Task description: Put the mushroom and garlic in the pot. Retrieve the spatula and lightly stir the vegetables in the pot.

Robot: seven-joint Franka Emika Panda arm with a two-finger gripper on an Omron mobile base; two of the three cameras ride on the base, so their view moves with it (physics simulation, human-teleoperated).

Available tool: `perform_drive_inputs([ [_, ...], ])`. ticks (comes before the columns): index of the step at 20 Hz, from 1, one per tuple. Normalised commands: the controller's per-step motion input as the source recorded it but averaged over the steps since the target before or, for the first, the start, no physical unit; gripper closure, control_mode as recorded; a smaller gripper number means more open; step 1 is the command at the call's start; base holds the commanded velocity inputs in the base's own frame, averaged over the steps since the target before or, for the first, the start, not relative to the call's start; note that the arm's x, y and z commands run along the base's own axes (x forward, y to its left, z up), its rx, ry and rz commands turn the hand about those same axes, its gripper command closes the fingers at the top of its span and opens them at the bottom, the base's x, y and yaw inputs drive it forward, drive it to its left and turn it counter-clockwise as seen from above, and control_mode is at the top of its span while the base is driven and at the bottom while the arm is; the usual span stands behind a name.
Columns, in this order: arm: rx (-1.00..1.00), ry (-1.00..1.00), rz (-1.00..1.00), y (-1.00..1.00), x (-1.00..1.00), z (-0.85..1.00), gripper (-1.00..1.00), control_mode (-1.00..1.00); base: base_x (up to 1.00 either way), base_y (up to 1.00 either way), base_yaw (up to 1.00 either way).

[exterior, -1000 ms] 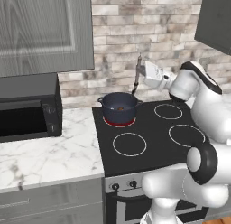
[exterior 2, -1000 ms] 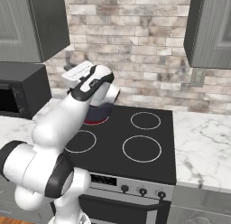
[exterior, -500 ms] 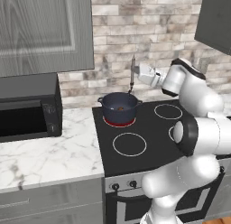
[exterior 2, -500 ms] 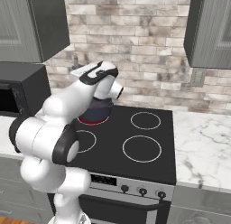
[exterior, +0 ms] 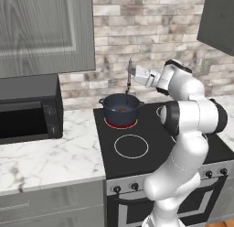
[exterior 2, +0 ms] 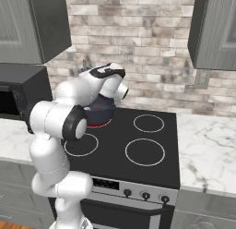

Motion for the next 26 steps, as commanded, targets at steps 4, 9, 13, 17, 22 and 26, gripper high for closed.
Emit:
perform_drive_inputs([
  [4, -0.08, 0.05, 0.00, 0.00, 0.56, -0.20, 1.00, -1.00, 0.00, 0.00, 0.00],
  [9, -0.07, 0.09, 0.00, 0.00, 0.41, -0.35, 1.00, -1.00, 0.00, 0.00, 0.00],
  [13, -0.07, 0.04, 0.01, -0.05, 0.40, -0.39, 1.00, -1.00, 0.00, 0.00, 0.00],
  [17, 0.00, 0.06, 0.01, -0.02, 0.26, -0.37, 1.00, -1.00, 0.00, 0.00, 0.00],
  [22, 0.00, 0.01, 0.01, 0.00, 0.10, -0.31, 1.00, -1.00, 0.00, 0.00, 0.00],
  [26, 0.00, 0.00, 0.00, 0.00, 0.05, -0.25, 1.00, -1.00, 0.00, 0.00, 0.00],
])
